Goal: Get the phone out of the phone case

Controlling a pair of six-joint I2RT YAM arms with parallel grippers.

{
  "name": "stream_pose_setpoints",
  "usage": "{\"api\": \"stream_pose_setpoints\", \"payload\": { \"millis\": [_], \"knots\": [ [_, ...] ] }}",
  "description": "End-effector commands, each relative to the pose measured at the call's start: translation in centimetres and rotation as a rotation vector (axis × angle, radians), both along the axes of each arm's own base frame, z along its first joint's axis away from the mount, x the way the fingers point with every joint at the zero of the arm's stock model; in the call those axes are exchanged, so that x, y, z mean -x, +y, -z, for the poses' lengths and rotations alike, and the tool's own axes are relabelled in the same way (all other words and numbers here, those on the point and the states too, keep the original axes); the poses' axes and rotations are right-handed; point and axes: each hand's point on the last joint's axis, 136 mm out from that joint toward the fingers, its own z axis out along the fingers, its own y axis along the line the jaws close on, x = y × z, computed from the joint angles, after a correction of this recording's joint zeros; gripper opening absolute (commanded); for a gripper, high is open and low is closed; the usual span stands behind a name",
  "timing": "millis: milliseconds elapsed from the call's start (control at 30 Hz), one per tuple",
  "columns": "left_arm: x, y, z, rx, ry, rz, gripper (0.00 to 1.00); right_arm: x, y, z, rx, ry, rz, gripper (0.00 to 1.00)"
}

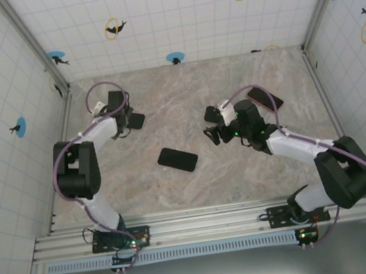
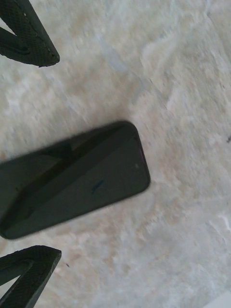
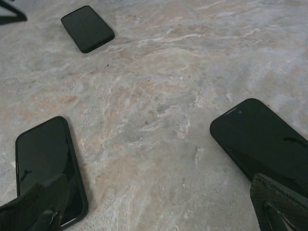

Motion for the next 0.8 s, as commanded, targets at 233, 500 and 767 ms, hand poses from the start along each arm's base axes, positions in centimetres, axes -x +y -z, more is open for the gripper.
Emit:
{"api": "stream_pose_setpoints", "payload": {
  "millis": [233,500,767],
  "knots": [
    [-1.9,-0.6,1.8,-0.074,0.163,-0.095,0.98,-1.4,0.1,0.9,0.078,-0.010,0.027,0.99],
    [-1.6,-0.4,3.7,-0.073,0.257,-0.200,0.98,-1.6,0.0,1.1,0.076,-0.003,0.026,0.99],
    [-2.4,-1.1,5.5,-0.062,0.291,-0.184,0.98,-1.8,0.2,0.3,0.013,0.007,0.015,0.99]
  ]
}}
